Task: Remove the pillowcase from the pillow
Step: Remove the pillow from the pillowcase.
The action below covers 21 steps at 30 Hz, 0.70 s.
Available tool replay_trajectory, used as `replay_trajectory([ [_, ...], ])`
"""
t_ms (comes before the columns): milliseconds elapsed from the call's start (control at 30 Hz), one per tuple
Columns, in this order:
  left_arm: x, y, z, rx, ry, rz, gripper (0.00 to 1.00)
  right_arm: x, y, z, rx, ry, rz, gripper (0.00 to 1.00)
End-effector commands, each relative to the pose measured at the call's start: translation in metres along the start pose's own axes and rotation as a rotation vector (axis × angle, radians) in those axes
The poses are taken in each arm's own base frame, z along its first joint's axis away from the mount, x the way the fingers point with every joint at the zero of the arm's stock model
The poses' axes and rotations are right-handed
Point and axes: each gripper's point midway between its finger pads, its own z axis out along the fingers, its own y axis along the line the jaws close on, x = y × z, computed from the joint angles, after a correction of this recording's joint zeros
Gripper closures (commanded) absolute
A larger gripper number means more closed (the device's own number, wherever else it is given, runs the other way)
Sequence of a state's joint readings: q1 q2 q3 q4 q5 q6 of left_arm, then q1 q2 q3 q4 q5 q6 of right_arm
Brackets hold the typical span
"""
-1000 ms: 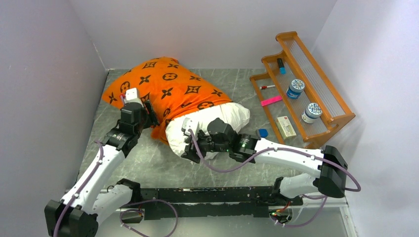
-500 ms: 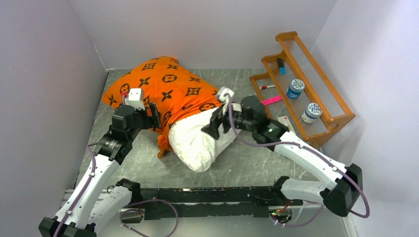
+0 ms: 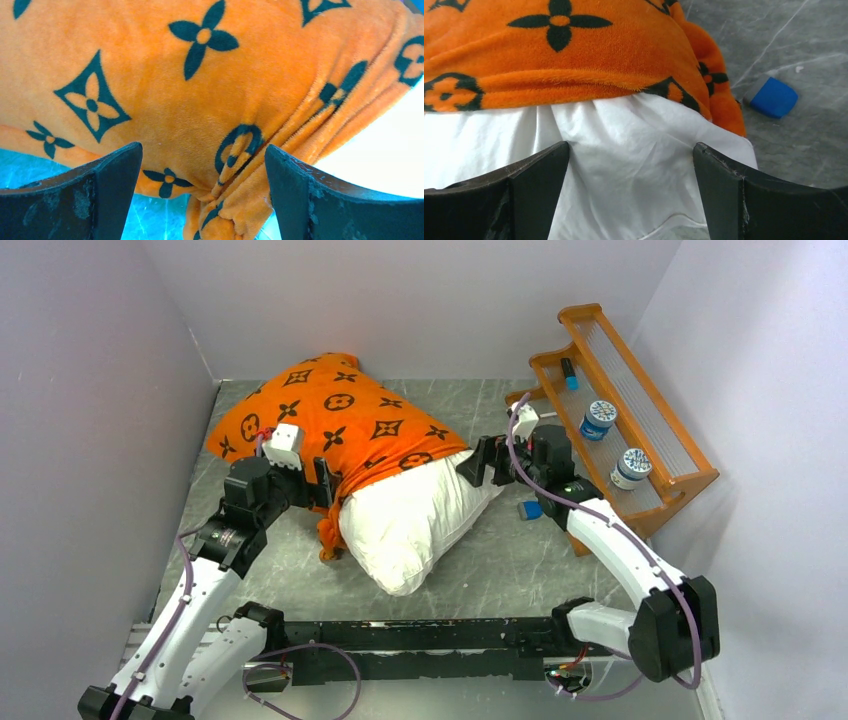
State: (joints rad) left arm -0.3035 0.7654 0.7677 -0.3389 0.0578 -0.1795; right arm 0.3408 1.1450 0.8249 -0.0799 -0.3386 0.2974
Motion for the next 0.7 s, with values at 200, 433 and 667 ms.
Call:
replay_trajectory([
  [200,-0.027,-0.036,0.000,0.199,-0.024,0.044,0.04,0.036,0.047,0.013,-0.313,0.095,0.045,0.09],
  [433,-0.050,-0.068,0.001,0.304,0.007,0.033,0.05,0.055,0.118,0.003,-0.502,0.139,-0.016,0.12],
  [667,-0.045,-0.130,0.004,0.347,0.070,0.135,0.05,0.066,0.179,-0.006,-0.645,0.153,-0.077,0.15],
])
